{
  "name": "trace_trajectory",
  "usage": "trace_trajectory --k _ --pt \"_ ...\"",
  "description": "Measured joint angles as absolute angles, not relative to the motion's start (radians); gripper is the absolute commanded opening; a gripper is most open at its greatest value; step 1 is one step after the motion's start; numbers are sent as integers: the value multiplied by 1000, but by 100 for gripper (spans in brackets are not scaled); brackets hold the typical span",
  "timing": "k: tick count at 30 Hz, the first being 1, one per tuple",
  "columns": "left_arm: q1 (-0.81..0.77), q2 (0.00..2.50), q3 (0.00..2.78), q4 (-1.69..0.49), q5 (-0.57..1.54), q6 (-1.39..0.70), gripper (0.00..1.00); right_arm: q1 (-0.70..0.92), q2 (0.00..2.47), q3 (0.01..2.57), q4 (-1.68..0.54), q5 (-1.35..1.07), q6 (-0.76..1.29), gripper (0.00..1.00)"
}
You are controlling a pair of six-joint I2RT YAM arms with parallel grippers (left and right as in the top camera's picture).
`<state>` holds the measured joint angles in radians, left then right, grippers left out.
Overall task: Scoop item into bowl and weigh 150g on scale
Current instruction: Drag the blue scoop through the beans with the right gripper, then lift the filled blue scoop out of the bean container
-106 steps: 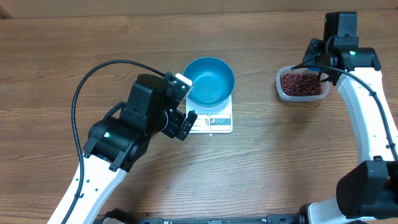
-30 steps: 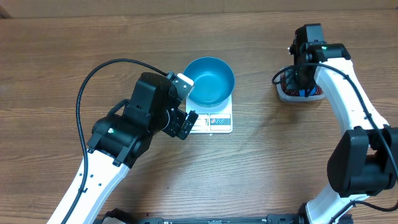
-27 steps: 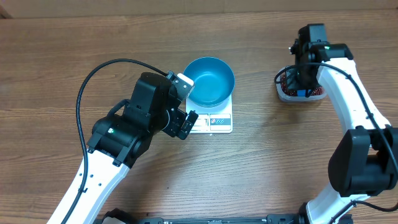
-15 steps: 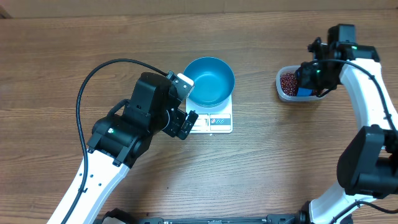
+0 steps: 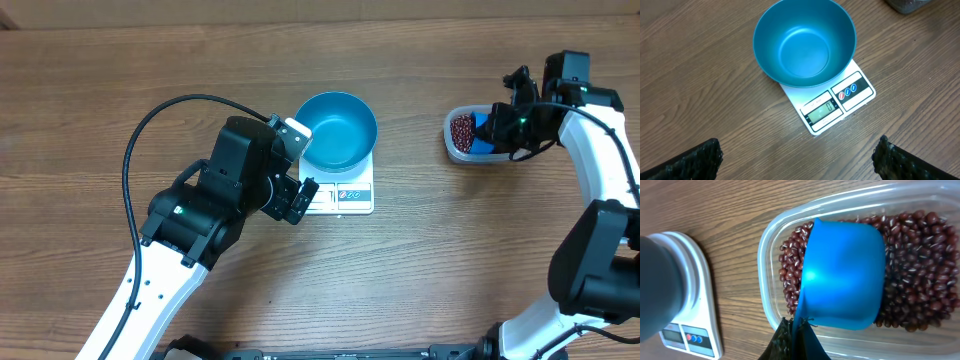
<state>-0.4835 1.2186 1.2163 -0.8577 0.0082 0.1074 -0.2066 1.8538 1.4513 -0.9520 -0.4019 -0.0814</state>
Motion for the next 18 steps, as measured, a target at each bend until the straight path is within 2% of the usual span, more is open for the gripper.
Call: trace_trajectory --k 18 --pt "-484 1219 1216 -858 8 107 100 -348 1863 1422 -952 -562 -44 4"
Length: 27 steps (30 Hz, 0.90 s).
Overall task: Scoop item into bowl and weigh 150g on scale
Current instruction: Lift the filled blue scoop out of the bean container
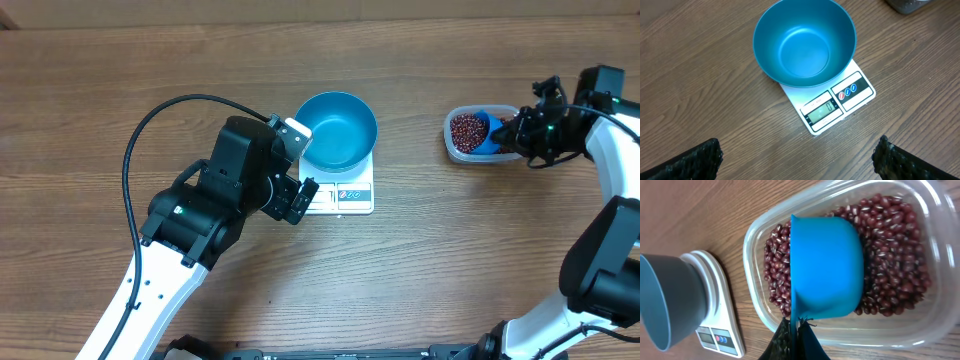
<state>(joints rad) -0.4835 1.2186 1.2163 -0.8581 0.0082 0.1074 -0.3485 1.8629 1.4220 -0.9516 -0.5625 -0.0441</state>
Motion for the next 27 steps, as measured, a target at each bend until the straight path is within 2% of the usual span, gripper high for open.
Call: trace_trajectory --k 20,27 --pt "-484 1219 1216 -858 8 107 99 -544 1875 1417 -981 -801 0 4" --pt "-484 1219 1216 -858 8 107 99 -561 1875 1417 -997 -879 -22 4"
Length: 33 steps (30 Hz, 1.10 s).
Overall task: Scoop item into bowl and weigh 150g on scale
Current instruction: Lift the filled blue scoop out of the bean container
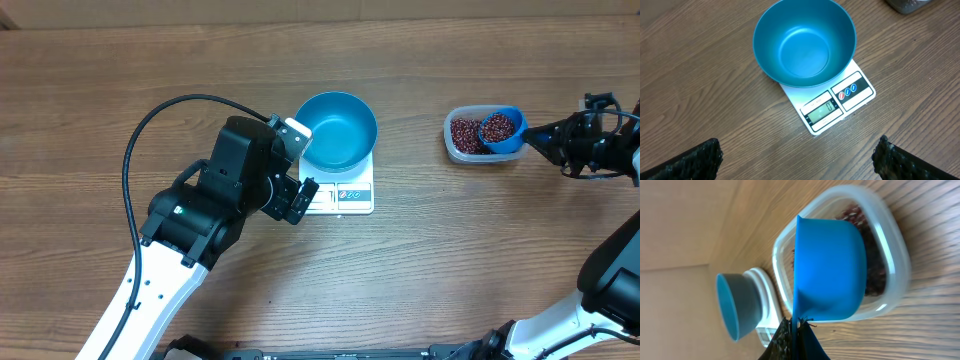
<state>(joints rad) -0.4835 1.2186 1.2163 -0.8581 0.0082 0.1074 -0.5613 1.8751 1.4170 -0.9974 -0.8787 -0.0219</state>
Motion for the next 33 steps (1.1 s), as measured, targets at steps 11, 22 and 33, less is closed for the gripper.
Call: trace_trajectory --k 11,22,33 --pt "-484 1219 1216 -858 8 107 100 -561 1875 1417 -1005 -952 -42 4" --pt "-484 1219 1216 -858 8 107 100 -561 1875 1417 -995 -1044 -49 4" --pt "-484 1219 1216 -858 8 107 100 -536 1875 1431 -1014 -1120 -36 4"
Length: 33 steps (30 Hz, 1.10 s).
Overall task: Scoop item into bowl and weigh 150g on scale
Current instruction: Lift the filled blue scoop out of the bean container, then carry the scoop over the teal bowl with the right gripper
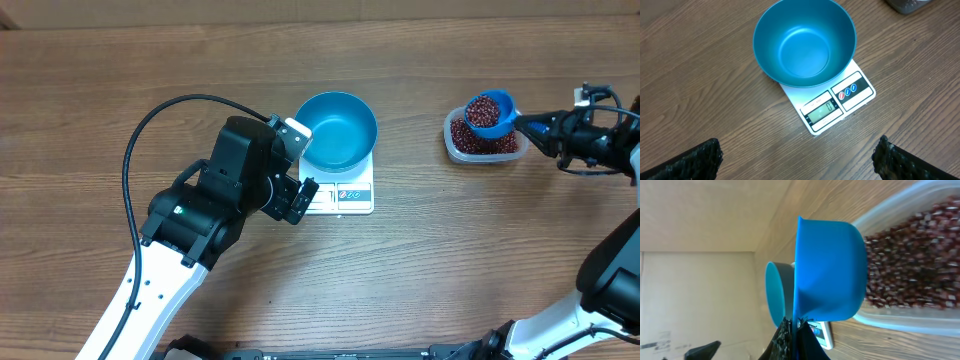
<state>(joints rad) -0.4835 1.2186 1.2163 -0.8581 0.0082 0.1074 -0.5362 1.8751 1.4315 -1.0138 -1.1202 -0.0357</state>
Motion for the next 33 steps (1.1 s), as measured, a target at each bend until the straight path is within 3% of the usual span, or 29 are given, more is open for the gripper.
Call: trace_trajectory --k 16,33 --pt "-484 1219 1216 -858 8 107 99 -290 1876 1645 -1010 -1147 66 4" --pt "-484 1219 1216 -858 8 107 100 8 1876 1723 -980 -946 131 4"
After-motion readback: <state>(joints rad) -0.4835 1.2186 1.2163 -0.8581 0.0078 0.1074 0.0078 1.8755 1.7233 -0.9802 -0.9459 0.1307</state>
